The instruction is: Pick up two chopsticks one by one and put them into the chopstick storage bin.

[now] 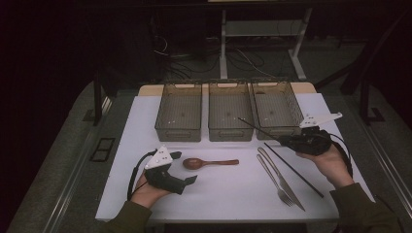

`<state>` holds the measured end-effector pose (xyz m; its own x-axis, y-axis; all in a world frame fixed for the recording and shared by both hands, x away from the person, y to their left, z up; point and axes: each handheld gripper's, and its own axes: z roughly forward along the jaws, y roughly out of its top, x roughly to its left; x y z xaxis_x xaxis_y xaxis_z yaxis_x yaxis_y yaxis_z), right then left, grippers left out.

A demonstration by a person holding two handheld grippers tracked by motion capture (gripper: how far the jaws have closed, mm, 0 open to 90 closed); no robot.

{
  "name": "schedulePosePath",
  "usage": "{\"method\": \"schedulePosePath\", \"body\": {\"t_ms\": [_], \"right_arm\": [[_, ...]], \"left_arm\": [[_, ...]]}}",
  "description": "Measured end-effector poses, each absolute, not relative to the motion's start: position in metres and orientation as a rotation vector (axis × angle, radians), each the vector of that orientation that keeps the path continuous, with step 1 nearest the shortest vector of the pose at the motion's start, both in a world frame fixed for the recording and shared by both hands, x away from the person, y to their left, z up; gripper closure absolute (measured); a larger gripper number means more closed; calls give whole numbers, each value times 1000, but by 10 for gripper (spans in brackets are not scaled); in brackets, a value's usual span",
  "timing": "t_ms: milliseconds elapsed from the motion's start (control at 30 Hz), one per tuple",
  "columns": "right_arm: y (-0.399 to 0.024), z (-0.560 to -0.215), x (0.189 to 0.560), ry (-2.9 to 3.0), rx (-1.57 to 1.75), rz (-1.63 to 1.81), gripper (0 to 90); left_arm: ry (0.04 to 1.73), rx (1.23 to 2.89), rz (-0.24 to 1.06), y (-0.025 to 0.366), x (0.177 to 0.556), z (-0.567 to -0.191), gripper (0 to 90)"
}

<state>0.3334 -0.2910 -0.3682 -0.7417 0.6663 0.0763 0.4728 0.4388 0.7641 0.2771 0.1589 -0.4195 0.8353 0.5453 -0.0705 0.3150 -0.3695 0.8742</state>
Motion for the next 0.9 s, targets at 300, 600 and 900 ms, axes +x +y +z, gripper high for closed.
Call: {"method": "schedulePosePath", "body": {"t_ms": [300, 600, 900], "right_arm": [[-275, -365, 344, 2463, 972, 1195, 848], [-244, -358, 361, 2478, 936, 1188, 848], [-217, -348, 379, 2488, 923, 1202, 848]], "left_arm": [[635, 1983, 279, 157, 277, -420, 9], [637, 1978, 278, 158, 279, -420, 9], [632, 1981, 284, 157, 279, -421, 9]]}}
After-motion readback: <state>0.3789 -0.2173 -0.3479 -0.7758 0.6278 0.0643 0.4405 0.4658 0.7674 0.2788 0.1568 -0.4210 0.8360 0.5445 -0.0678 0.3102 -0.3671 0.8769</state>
